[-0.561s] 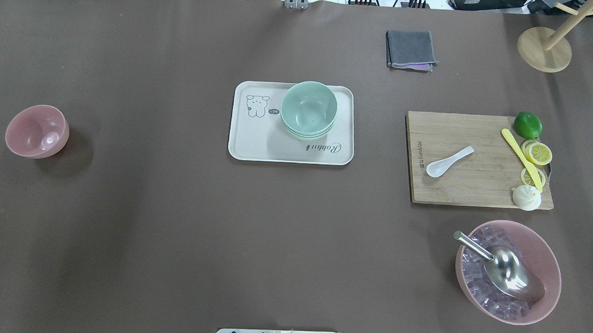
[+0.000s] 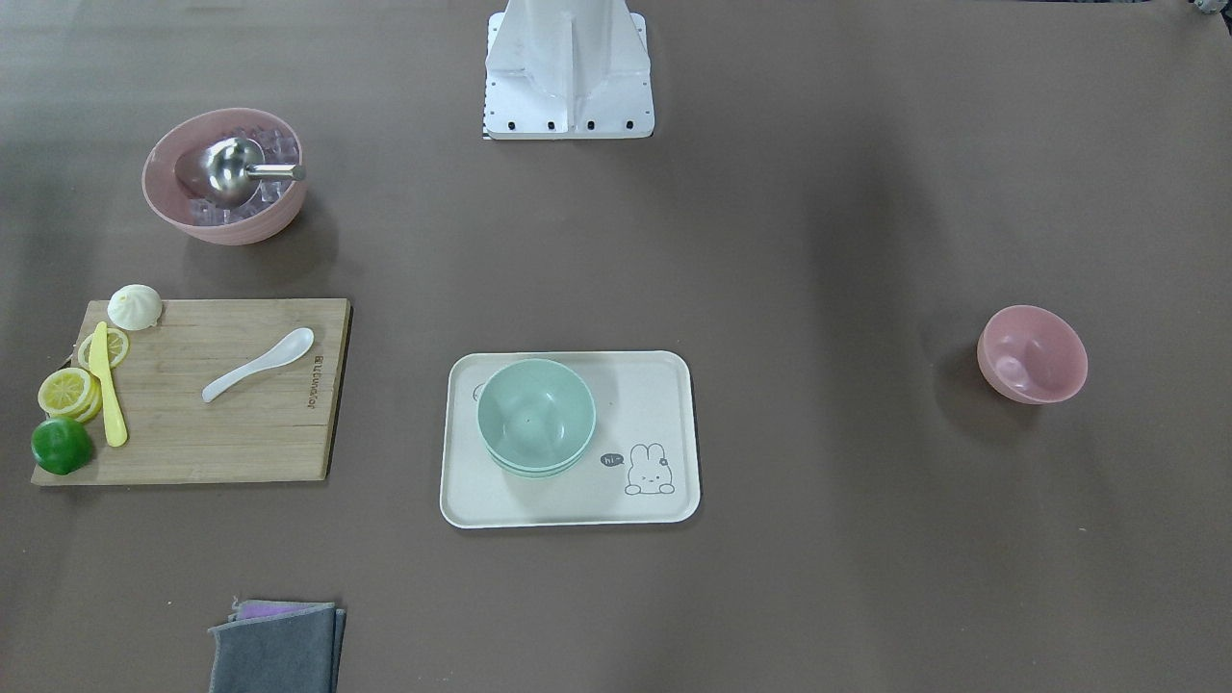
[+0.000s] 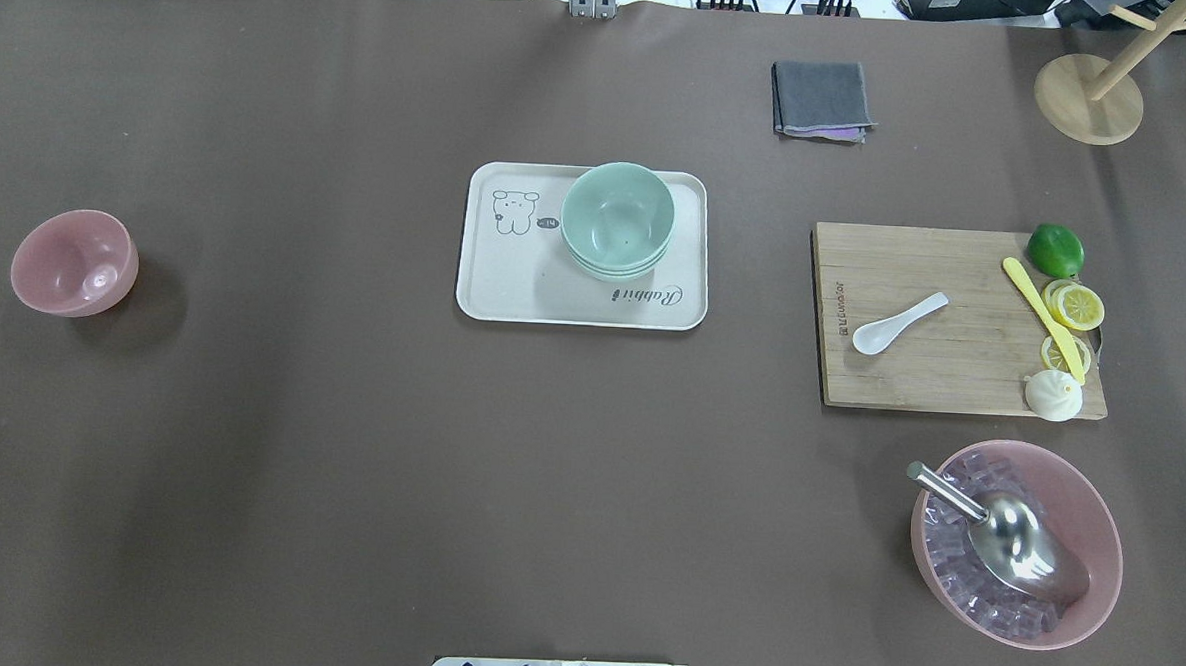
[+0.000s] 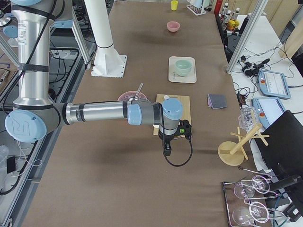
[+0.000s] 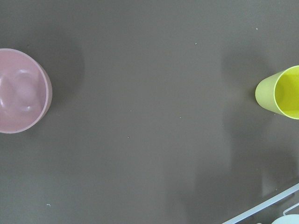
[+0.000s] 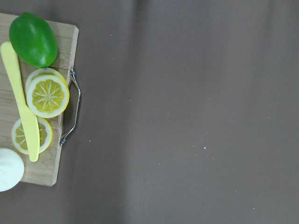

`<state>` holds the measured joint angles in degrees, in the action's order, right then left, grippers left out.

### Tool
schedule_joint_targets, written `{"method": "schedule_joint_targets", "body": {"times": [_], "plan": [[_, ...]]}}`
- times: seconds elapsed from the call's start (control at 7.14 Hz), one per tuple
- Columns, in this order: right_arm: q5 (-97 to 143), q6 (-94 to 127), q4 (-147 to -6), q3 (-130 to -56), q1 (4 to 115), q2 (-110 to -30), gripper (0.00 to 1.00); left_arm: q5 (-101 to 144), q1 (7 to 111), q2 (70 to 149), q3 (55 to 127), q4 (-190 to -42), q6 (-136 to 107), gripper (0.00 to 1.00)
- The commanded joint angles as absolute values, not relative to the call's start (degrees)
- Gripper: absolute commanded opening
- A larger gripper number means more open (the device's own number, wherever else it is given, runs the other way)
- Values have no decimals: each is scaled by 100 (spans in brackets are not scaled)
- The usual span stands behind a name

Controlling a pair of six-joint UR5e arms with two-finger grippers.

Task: Stack pink bowl on green and place spoon
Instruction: 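Move the left gripper down toward the pink bowl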

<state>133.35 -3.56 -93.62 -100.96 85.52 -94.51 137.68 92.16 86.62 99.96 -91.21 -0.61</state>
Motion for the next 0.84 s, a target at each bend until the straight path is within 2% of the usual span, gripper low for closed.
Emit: {"method": "schedule_joint_targets", "body": {"times": [0.0, 0.14, 0.7], "plan": [[13385, -299, -8864, -10082, 8526, -9422, 100, 13764, 8984, 9190, 9810, -9297, -105, 99], [13629, -47, -8546, -10038, 8473, -9413, 100, 13781, 8869, 9533, 9530, -9221, -175, 99], [13571, -9, -7367, -10011, 7939, -9282, 100, 13948, 8607, 9606, 9483, -9928, -184, 99]]}}
